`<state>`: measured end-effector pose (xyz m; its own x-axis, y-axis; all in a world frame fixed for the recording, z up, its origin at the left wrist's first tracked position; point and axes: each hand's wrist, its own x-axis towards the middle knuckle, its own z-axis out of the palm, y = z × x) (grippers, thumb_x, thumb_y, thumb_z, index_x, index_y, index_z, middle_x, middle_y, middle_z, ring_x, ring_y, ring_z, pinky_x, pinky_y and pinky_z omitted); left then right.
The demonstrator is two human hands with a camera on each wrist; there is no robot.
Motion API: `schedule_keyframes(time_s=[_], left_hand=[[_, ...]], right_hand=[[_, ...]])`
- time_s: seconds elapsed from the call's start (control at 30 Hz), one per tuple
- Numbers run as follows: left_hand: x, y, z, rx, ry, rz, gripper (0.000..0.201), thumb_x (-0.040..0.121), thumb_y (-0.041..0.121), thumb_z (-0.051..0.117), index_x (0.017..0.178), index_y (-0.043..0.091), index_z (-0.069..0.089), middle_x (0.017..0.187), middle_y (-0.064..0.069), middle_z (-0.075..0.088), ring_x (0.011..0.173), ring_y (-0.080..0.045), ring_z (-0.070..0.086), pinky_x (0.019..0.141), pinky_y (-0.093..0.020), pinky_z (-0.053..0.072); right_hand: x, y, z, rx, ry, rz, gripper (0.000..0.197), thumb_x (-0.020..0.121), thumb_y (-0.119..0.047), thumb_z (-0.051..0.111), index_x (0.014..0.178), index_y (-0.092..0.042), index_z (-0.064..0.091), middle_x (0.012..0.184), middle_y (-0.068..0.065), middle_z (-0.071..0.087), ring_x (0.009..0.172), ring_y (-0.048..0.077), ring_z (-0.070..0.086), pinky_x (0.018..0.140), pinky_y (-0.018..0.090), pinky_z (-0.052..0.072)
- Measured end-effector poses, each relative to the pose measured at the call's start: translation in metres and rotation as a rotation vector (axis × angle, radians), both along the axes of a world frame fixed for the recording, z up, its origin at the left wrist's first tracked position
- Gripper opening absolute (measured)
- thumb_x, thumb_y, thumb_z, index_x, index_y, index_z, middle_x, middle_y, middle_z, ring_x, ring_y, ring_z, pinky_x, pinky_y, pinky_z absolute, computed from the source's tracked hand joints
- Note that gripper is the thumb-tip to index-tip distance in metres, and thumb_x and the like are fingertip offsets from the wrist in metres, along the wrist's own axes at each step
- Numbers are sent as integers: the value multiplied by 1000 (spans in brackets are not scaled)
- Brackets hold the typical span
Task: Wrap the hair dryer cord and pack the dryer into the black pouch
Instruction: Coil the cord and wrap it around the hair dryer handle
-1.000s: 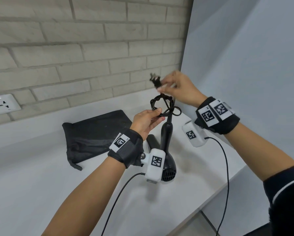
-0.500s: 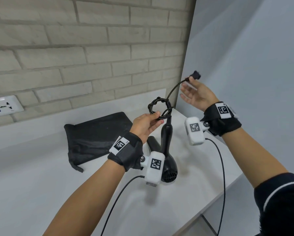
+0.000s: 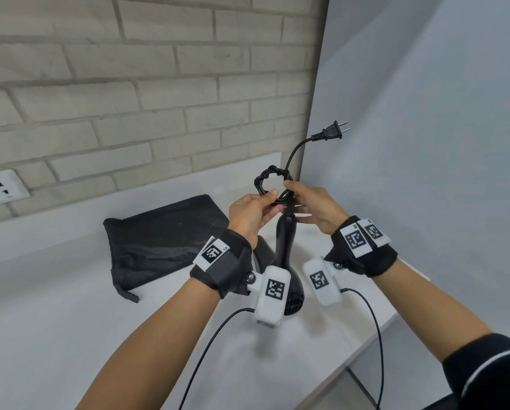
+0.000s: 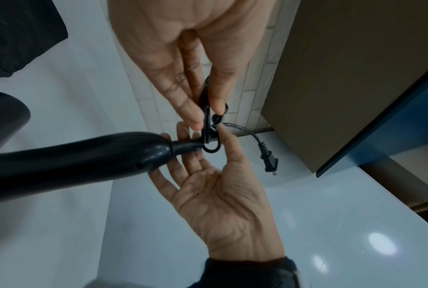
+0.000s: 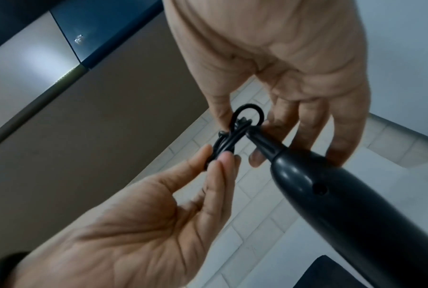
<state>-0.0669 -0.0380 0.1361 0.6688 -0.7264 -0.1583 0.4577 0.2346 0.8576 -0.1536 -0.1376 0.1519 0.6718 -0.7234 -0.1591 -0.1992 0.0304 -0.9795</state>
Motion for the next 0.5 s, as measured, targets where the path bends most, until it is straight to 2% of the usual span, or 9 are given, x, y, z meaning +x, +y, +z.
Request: schedule_keyframes(time_s=[0.1,0.23,0.3,0.37,0.4,0.47,0.5], left_hand=[[-1,0,0,-9,1,26,15,82,6,67,77,6,52,84,-12,66,62,-13,67,65,-15,57],[-4,-2,2,-43,72,15,7,85,6,63,85,2,56,68,-3,71,62,-11,66,66,-16,57],[-6,-3,0,-63,104,22,5,87,5,59,88,1,57,63,-1,71,58,-9,66,68,-17,57],[-6,-1,-2,-127,156,44,7,93,3,47,91,1,54,64,-2,70,53,-9,66,64,-19,57],[-7,-1,-3,-164,176,48,11,94,2,41,93,1,52,68,-4,70,52,-10,66,62,-19,57],[-8,1,-3,-198,175,56,13,94,0,39,90,0,52,71,-5,69,51,-10,66,61,-19,56],[-9,2,-2,-201,163,65,15,93,-1,42,83,1,52,65,-3,69,49,-10,65,61,-19,56]], right_hand=[[4,5,-5,15,-62,-21,25,92,-29,49,83,-10,61,79,8,66,70,16,63,70,26,48],[9,8,-14,100,-178,-5,32,99,-25,37,105,-3,60,86,10,66,69,14,59,68,24,44],[10,8,-17,164,-232,-6,31,100,-22,32,96,-7,60,78,5,68,63,12,59,67,25,43],[11,10,-19,207,-278,-28,25,99,-19,32,92,-11,55,70,1,70,57,11,59,66,25,43],[12,11,-19,216,-297,-48,20,99,-18,34,94,-11,53,72,1,69,58,12,59,66,25,43],[12,12,-20,205,-322,-82,17,98,-16,38,93,-10,53,76,3,68,57,13,58,66,25,45],[13,12,-21,191,-328,-96,18,97,-16,39,91,-10,55,77,3,67,56,12,59,67,25,46]])
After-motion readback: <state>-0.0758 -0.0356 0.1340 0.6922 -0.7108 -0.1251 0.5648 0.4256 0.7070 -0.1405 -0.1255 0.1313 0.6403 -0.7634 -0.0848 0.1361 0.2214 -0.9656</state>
